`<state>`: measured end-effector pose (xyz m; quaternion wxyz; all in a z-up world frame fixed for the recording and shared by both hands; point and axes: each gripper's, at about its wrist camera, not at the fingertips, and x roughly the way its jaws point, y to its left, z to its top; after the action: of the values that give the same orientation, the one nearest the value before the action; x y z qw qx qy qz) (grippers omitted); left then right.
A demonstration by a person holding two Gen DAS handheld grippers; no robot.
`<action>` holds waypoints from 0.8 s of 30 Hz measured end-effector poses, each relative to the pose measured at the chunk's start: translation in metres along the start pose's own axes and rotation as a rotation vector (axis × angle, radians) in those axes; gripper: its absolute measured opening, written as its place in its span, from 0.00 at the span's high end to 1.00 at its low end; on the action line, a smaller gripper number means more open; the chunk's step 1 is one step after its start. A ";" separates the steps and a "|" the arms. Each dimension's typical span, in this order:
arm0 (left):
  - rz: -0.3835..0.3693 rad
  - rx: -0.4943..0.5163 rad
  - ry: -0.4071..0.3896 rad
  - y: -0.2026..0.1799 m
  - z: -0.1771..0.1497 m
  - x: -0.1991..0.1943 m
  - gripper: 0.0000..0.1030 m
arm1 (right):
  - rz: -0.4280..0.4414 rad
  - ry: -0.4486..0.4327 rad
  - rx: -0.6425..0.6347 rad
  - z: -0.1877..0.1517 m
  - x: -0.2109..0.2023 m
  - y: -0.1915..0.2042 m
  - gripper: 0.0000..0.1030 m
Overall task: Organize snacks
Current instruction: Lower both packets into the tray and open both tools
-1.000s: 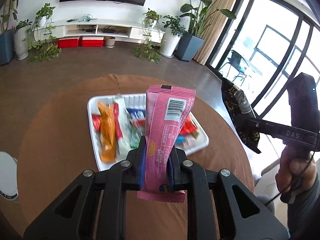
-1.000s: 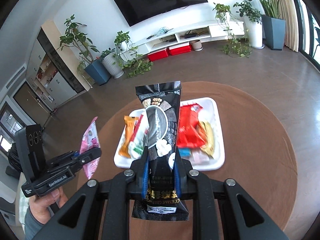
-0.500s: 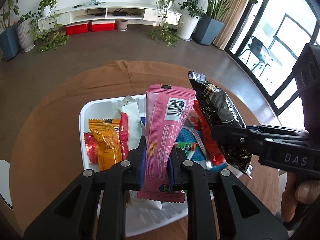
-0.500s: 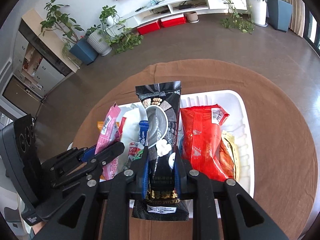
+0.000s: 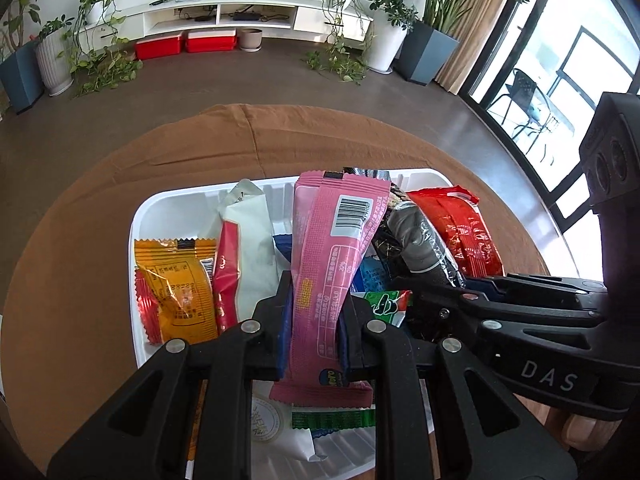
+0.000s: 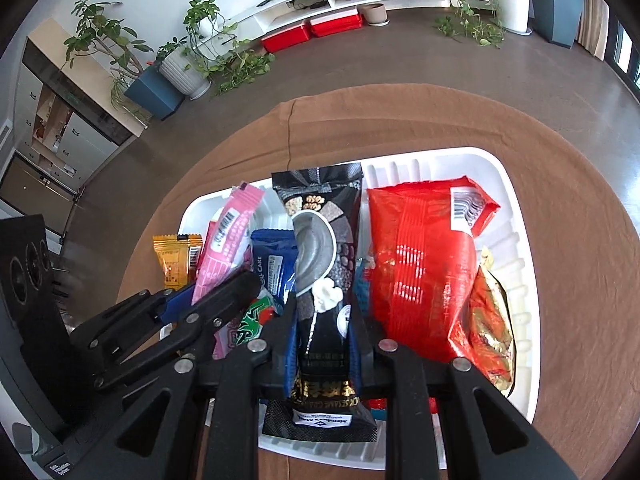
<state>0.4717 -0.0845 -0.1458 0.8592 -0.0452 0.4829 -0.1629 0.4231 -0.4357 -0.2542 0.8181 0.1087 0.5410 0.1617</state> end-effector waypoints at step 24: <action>0.005 -0.057 -0.021 0.017 -0.008 0.001 0.79 | -0.036 -0.009 -0.047 -0.003 -0.004 0.009 0.73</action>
<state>0.4698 -0.0678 -0.1550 0.8631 -0.0702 0.4782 -0.1465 0.4178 -0.4285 -0.2487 0.8256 0.0805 0.5352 0.1592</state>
